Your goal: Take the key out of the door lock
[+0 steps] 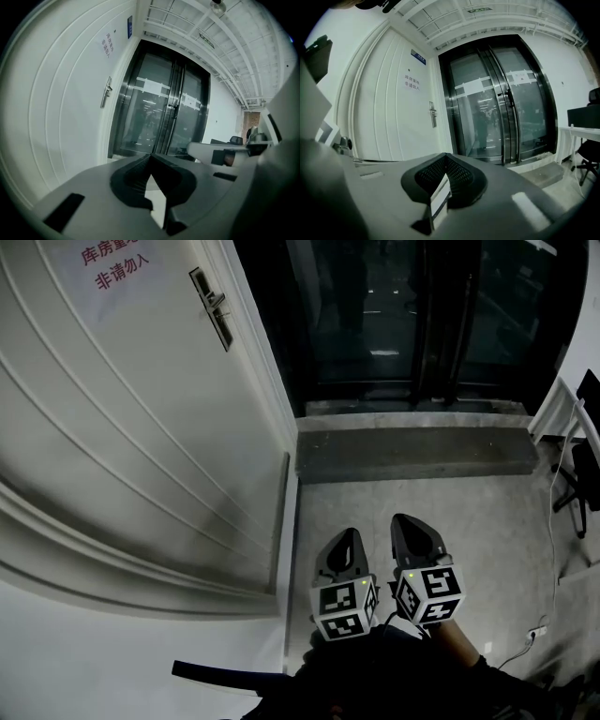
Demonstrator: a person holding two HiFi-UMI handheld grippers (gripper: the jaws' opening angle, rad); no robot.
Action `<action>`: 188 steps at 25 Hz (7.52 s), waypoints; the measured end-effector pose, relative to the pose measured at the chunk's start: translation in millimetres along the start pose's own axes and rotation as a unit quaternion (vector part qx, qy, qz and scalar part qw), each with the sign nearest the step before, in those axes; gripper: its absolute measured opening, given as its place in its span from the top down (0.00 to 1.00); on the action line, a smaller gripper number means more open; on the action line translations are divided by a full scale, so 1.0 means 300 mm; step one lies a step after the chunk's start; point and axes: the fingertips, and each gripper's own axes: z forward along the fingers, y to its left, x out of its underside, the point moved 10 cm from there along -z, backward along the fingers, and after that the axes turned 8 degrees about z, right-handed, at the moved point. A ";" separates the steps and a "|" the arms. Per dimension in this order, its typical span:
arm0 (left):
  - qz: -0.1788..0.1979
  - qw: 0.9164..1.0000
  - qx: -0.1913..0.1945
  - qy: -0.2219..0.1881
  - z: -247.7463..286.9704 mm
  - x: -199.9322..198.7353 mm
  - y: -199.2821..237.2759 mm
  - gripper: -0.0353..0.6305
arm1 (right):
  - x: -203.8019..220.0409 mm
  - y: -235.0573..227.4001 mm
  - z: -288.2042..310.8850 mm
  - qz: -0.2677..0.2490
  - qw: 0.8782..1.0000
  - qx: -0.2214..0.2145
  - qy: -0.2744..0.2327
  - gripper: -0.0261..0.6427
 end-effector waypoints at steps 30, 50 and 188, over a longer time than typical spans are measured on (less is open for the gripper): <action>0.009 1.000 0.012 0.001 0.850 -0.300 0.433 0.95 | -0.228 -0.163 0.947 0.003 1.000 0.010 -0.020 0.96; -0.021 0.997 -0.078 -0.020 1.446 -0.513 0.537 0.95 | -0.472 -0.435 1.580 -0.023 0.997 -0.079 0.011 0.96; -0.127 0.905 -0.371 -0.164 1.550 -0.859 1.331 0.95 | -0.839 0.414 2.532 -0.687 0.546 -0.358 -0.320 0.94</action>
